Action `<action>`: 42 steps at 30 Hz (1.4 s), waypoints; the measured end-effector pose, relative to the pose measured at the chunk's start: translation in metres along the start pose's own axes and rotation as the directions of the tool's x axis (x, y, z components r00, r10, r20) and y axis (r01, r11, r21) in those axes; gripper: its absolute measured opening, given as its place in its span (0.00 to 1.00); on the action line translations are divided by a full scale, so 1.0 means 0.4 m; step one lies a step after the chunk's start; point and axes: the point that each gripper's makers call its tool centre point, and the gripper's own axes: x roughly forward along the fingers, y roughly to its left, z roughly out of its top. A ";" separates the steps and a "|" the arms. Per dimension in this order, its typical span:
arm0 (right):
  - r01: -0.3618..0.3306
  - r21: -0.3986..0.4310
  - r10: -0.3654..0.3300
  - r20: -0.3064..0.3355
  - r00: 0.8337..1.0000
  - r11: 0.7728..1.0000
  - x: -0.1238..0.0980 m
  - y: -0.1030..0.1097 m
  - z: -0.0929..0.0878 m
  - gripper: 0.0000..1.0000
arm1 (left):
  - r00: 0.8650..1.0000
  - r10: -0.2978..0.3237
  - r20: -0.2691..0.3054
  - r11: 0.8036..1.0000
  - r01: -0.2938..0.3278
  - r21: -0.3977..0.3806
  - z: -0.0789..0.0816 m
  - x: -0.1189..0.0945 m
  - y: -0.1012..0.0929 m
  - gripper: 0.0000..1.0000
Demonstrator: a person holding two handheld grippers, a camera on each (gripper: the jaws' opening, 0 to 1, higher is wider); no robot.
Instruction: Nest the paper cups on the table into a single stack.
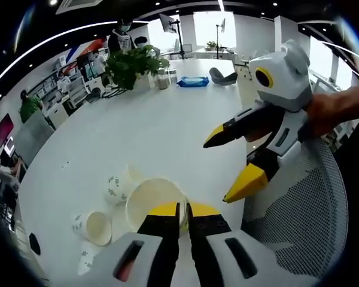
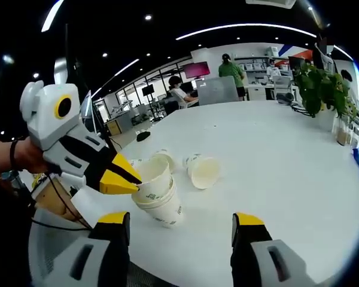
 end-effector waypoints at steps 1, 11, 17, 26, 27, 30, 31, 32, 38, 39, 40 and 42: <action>-0.001 0.000 0.001 -0.002 1.000 1.000 0.000 0.000 -0.001 0.69 | 1.000 -0.001 -0.001 1.000 0.001 0.001 -0.002 0.001 0.000 0.03; -0.003 -0.006 0.003 -0.013 1.000 1.000 -0.001 0.008 -0.003 0.69 | 1.000 0.003 0.008 1.000 -0.003 -0.013 -0.009 -0.008 0.003 0.04; -0.004 -0.013 0.004 -0.022 1.000 1.000 -0.001 0.011 -0.006 0.69 | 1.000 0.012 0.021 1.000 -0.012 -0.013 -0.007 -0.026 0.003 0.05; -0.002 -0.011 0.002 -0.023 1.000 1.000 0.005 -0.001 -0.012 0.69 | 0.996 0.083 0.031 0.994 -0.081 -0.067 -0.041 -0.075 0.045 0.08; -0.003 -0.014 0.003 -0.025 1.000 1.000 0.006 -0.001 -0.013 0.69 | 0.995 0.096 0.031 0.992 -0.093 -0.083 -0.048 -0.082 0.054 0.08; -0.004 -0.017 0.003 -0.029 1.000 1.000 0.010 -0.004 -0.017 0.69 | 0.987 0.159 0.035 0.974 -0.151 -0.169 -0.076 -0.113 0.087 0.09; -0.004 -0.019 0.003 -0.029 1.000 1.000 0.010 -0.004 -0.018 0.69 | 0.983 0.178 0.034 0.964 -0.168 -0.206 -0.093 -0.124 0.104 0.10; -0.004 -0.019 0.004 -0.029 1.000 1.000 0.011 -0.003 -0.018 0.69 | 0.981 0.192 0.032 0.956 -0.179 -0.233 -0.106 -0.129 0.118 0.10; -0.005 -0.026 0.004 -0.036 0.999 1.000 0.010 0.001 -0.020 0.69 | 0.964 0.265 -0.006 0.902 -0.250 -0.352 -0.193 -0.177 0.191 0.13; -0.006 -0.028 0.005 -0.038 0.999 1.000 0.010 0.002 -0.021 0.69 | 0.959 0.284 -0.015 0.887 -0.269 -0.375 -0.218 -0.186 0.222 0.14; -0.007 -0.029 0.005 -0.038 0.999 1.000 0.010 0.003 -0.021 0.69 | 0.954 0.298 -0.020 0.873 -0.281 -0.398 -0.222 -0.197 0.229 0.15; -0.007 -0.031 0.006 -0.039 0.999 0.999 0.010 0.002 -0.024 0.69 | 0.949 0.313 -0.027 0.854 -0.294 -0.429 -0.241 -0.212 0.246 0.15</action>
